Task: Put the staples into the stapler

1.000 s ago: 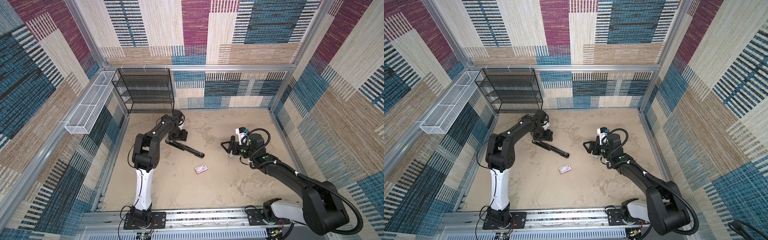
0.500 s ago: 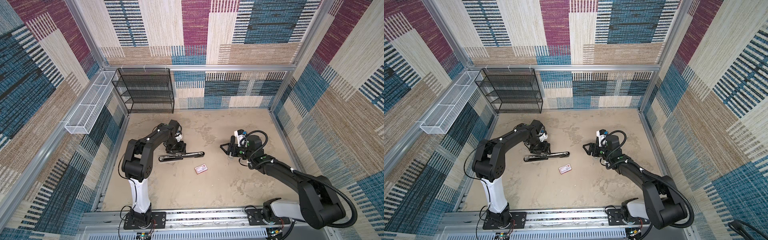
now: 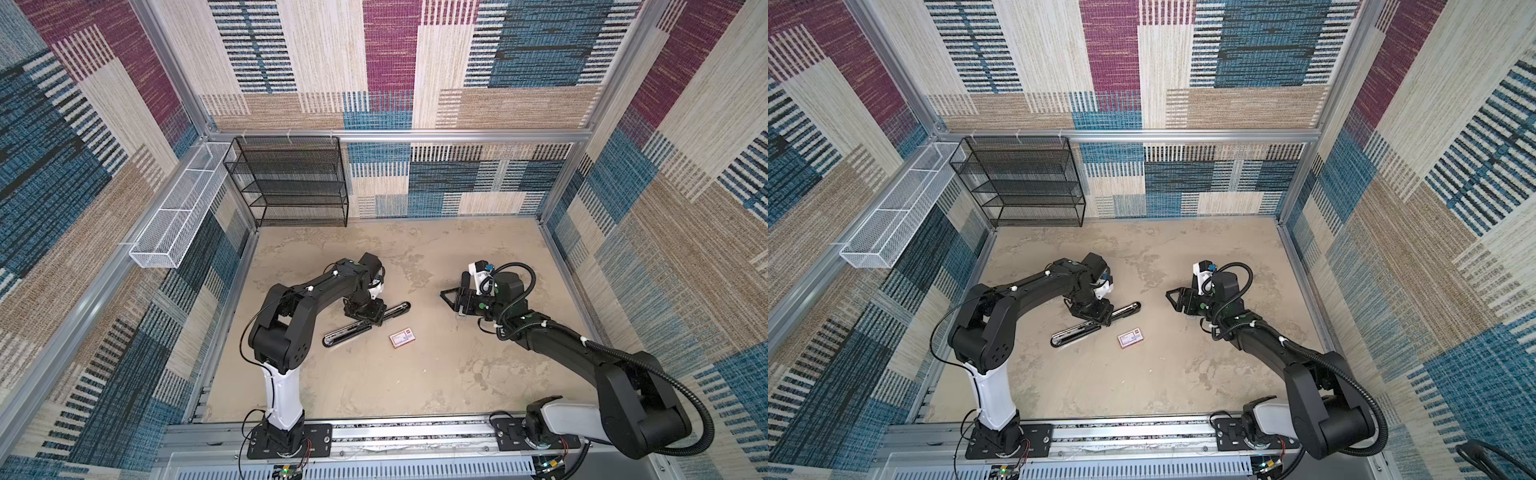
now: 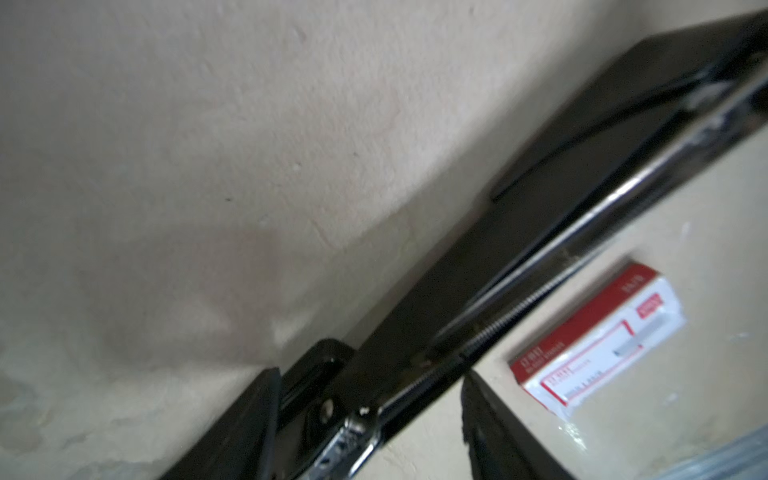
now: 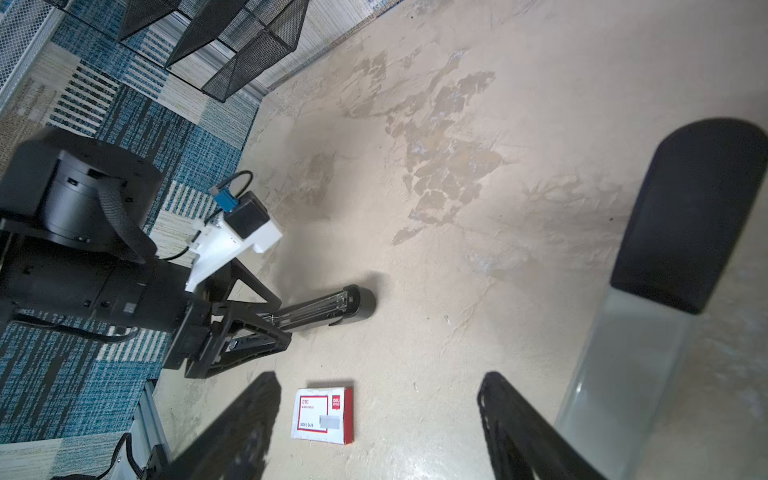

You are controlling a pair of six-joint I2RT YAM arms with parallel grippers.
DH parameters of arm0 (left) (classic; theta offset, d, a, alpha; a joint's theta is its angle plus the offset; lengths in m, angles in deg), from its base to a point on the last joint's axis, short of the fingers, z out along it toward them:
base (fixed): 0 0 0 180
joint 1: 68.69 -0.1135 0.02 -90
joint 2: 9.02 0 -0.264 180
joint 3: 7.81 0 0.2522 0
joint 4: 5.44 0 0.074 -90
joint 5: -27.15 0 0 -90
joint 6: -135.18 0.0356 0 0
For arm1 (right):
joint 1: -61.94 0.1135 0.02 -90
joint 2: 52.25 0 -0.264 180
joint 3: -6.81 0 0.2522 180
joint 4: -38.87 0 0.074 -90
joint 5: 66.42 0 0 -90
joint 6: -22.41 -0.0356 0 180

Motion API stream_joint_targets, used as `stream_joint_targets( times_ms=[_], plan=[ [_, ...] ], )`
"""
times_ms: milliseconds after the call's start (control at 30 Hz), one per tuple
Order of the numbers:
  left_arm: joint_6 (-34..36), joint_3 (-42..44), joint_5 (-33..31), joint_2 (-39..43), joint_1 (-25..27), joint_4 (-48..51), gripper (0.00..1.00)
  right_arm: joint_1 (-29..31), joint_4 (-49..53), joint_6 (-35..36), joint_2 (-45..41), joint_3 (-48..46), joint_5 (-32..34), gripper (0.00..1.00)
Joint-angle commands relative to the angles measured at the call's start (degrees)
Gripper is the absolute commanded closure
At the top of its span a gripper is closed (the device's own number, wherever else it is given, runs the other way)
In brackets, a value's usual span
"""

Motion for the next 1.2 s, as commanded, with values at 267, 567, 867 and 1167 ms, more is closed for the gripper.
stream_joint_targets(
  times_ms=[267, 567, 867, 1167],
  plan=[
    [-0.6, -4.3, -8.7, -2.9, 1.6, 0.8, 0.6, 0.1, -0.8, 0.1, -0.3, 0.0, 0.7, 0.21],
    [-3.4, -17.6, -16.1, -12.0, -1.6, 3.9, 0.74, 0.1, 1.5, -0.3, -3.4, -0.7, 1.4, 0.21],
    [-4.7, -24.9, -14.9, -16.4, -6.3, 6.3, 0.72, 0.1, 2.8, -1.3, -5.4, -0.8, 2.5, 0.21],
    [-8.2, -21.5, -9.8, -9.9, -6.0, 6.2, 0.41, 0.1, 9.2, -0.7, -5.3, 3.4, 9.6, 0.19]
  ],
)
